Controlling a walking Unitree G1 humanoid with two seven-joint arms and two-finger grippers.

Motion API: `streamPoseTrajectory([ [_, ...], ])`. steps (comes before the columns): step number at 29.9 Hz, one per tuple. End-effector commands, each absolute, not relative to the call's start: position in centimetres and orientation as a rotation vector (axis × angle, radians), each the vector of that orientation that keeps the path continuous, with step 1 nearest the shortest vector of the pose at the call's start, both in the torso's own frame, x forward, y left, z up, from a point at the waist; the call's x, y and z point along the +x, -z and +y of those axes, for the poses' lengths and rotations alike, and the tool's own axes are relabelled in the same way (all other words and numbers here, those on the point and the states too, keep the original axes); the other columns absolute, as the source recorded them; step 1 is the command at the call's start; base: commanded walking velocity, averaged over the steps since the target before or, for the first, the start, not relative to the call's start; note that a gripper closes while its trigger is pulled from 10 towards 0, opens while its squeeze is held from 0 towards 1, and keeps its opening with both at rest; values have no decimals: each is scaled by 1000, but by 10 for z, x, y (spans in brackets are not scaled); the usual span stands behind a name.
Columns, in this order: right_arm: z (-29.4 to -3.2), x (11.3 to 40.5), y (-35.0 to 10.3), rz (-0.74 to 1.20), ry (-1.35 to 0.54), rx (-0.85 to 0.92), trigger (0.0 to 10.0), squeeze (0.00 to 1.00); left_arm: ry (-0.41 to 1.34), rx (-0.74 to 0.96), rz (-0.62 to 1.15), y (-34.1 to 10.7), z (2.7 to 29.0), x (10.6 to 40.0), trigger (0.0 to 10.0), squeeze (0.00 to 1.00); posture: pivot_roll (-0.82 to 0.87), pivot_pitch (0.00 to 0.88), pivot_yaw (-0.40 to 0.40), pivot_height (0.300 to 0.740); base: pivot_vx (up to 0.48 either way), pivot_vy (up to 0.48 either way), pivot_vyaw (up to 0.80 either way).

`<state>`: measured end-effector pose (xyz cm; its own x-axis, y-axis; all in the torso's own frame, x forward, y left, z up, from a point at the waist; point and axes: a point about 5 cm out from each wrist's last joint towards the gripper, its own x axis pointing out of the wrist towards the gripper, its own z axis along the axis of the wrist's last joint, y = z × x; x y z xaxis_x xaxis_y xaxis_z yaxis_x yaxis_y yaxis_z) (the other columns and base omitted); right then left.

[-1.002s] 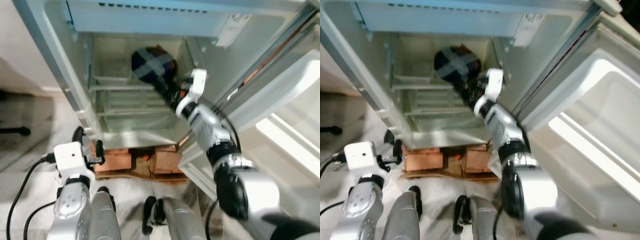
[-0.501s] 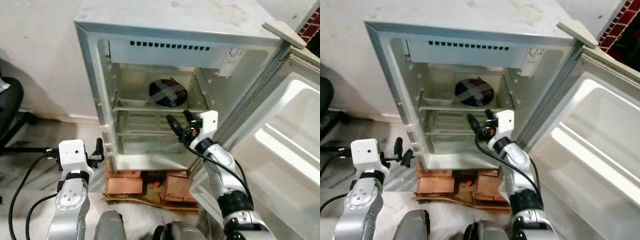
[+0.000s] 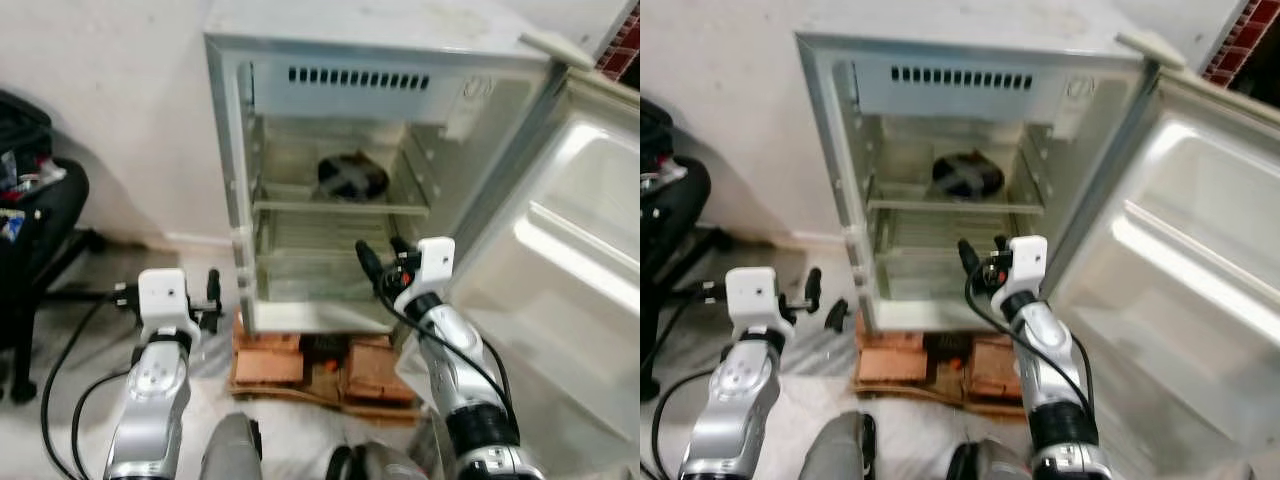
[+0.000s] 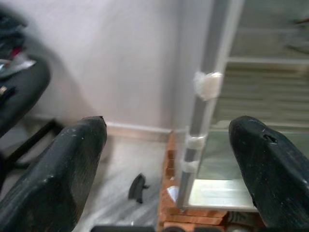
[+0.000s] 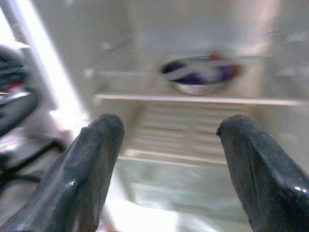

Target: Restocking fridge

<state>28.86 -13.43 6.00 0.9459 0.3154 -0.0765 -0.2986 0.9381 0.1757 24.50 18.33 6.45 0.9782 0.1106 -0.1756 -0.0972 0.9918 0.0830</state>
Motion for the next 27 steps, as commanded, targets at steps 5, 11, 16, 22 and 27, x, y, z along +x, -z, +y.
streamPoseTrajectory([
  [5, -135, 299, -74, 47, -301, 59, 10000, 0, -88, 72, 178, -61, 179, 246, 10000, 0, 78, 0, -56, 740, -365, 0, 0],
  [11, -133, 299, -77, 39, -330, 55, 10000, 0, -83, 77, 173, -61, 180, 248, 10000, 0, 69, 0, -57, 740, -315, 0, 0],
  [16, -134, 296, -78, 33, -316, 88, 10000, 0, -75, 79, 165, -60, 178, 248, 10000, 0, 66, 0, -65, 740, -53, 0, 0],
  [22, -139, 295, -77, 36, -282, 117, 10000, 0, -75, 88, 197, -51, 178, 240, 10000, 0, 68, 0, -82, 740, 0, 0, 0],
  [27, -147, 294, -75, 56, -265, 128, 10000, 0, -77, 83, 203, -48, 178, 236, 10000, 0, 74, 0, -92, 740, 0, 0, 0],
])
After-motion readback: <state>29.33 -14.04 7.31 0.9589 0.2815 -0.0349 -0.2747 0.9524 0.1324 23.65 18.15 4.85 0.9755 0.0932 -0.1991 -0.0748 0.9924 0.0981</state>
